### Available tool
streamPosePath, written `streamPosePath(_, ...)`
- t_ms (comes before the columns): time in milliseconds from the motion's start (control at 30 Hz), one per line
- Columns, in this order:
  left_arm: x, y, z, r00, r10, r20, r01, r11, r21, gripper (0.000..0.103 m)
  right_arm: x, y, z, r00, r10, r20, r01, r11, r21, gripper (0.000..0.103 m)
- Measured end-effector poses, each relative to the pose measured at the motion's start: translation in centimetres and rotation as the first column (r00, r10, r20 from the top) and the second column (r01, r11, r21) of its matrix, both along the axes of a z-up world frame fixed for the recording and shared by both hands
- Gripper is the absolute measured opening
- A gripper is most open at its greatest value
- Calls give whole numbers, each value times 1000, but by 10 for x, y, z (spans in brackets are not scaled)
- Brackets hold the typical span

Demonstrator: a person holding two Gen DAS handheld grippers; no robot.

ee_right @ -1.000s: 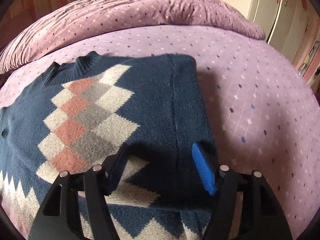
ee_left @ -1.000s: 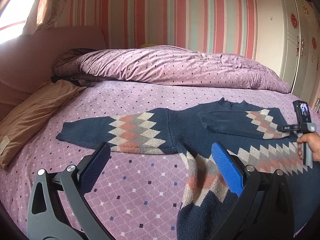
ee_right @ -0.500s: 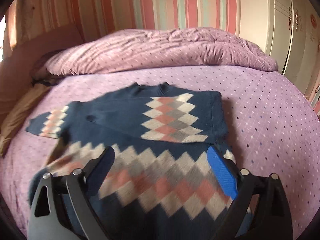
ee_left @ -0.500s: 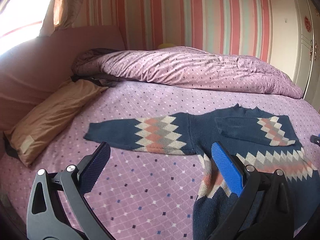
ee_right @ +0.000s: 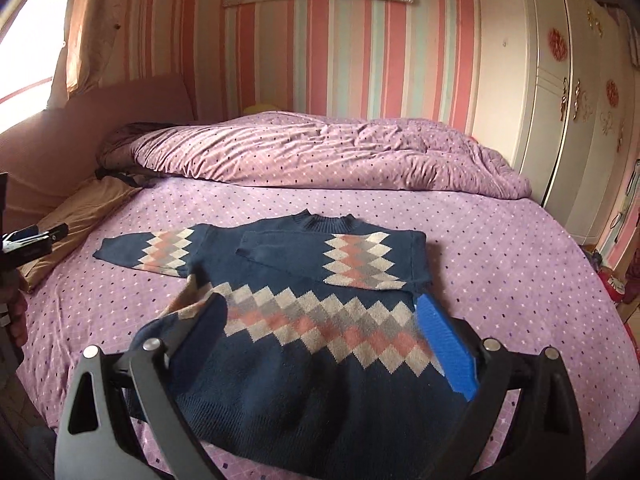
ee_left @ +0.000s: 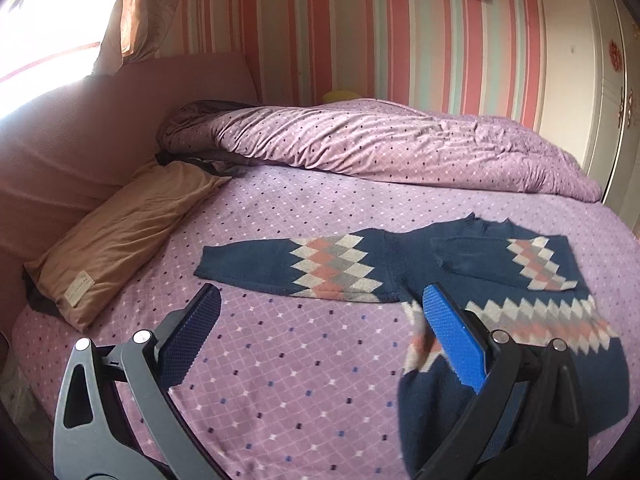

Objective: Fold small clothes
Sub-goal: 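Withdraw the right gripper while moving the left gripper toward the other sleeve cuff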

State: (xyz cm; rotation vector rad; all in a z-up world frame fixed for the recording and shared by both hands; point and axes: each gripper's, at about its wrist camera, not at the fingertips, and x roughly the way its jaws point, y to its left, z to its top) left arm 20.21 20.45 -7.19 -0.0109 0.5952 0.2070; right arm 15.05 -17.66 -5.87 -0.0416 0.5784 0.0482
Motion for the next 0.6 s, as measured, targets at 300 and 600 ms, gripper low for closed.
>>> streamPosePath(300, 11, 42, -23, 1000, 3, -22, -3, 1000, 10, 100, 14, 13, 1, 999, -46, -3, 46, 999, -4, 96)
streamPosePath(600, 60, 114, -62, 999, -11, -42, 10, 1000, -24, 100, 35, 45, -16, 999, -24, -26, 22, 998, -60, 96)
